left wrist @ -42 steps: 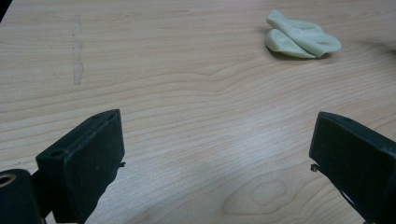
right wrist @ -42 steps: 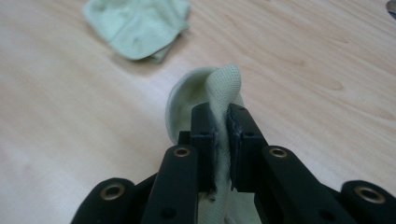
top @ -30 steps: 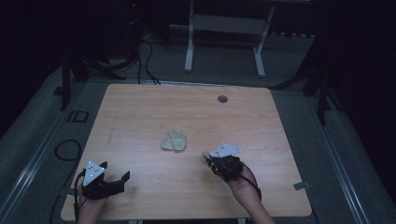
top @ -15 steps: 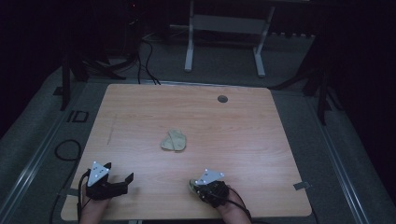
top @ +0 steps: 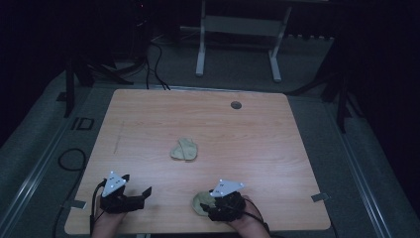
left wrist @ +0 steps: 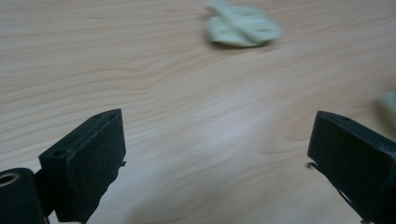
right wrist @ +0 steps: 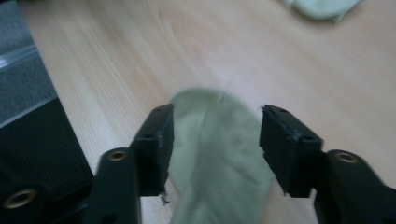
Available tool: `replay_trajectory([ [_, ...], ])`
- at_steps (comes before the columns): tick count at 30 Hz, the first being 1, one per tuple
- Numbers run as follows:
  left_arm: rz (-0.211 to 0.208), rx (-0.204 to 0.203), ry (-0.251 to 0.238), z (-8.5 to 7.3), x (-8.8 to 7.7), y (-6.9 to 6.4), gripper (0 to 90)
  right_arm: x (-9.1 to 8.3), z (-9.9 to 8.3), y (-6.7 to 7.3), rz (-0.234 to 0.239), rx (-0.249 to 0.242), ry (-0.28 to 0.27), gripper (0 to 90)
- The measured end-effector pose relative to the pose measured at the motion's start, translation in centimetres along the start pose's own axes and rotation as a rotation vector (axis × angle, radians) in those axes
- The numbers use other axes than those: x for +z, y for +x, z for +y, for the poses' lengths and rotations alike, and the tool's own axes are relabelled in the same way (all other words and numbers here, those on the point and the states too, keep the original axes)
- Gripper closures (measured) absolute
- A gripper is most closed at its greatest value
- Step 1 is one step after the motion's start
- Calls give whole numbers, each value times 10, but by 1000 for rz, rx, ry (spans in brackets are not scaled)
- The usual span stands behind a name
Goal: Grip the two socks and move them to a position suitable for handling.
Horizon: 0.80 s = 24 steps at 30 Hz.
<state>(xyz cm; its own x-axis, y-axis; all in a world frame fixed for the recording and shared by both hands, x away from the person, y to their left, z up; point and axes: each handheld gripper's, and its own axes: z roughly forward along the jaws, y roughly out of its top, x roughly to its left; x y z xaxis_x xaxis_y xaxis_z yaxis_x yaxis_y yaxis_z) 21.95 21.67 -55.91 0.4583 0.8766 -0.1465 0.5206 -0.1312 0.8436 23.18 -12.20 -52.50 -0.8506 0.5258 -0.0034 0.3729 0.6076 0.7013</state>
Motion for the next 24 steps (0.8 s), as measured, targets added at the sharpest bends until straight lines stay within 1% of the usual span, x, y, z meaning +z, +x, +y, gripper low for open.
replay_trajectory([
  [2,-44,22,28,6,3,-12,46,-10,4,-6,-3,-9,-14,453],
  [3,-65,31,38,10,4,-19,58,-14,7,-12,4,-5,-12,453],
  [4,-97,43,52,15,6,-28,70,-18,9,-17,20,1,-16,441],
  [5,-118,45,58,17,7,-34,75,-22,11,-21,27,-13,-22,442],
  [7,-164,53,66,23,10,-49,128,-26,13,-26,14,-37,-24,436],
  [8,-189,60,70,26,13,-57,138,-28,14,-29,17,-36,-30,436],
  [9,-209,63,85,28,16,-64,140,-28,15,-32,24,-33,-24,434],
  [10,-229,69,94,29,21,-70,144,-27,16,-34,14,-37,-8,455],
  [11,-239,76,105,31,25,-77,159,-25,17,-35,8,-49,9,505],
  [13,-255,87,132,32,34,-86,226,-20,18,-36,48,-73,34,568],
  [14,-259,97,156,31,39,-90,241,-17,19,-35,69,-89,45,616],
  [15,-259,97,156,31,39,-90,286,-17,19,-35,69,-89,45,616],
  [16,-262,117,194,30,48,-96,286,-13,19,-35,99,-113,73,644],
  [17,-261,122,210,29,52,-97,327,-4,21,-35,137,-149,124,669],
  [18,-266,119,227,28,56,-98,335,-1,22,-35,145,-159,140,670],
  [19,-275,116,242,27,59,-99,369,4,23,-34,160,-176,160,669],
  [20,-273,111,257,26,62,-99,396,8,23,-34,164,-190,176,669],
  [21,-276,109,269,26,64,-100,399,12,24,-34,169,-207,189,664],
  [22,-279,113,278,25,66,-100,431,16,23,-33,175,-217,196,655],
  [24,-292,119,290,24,69,-101,461,24,21,-34,188,-224,216,655],
])
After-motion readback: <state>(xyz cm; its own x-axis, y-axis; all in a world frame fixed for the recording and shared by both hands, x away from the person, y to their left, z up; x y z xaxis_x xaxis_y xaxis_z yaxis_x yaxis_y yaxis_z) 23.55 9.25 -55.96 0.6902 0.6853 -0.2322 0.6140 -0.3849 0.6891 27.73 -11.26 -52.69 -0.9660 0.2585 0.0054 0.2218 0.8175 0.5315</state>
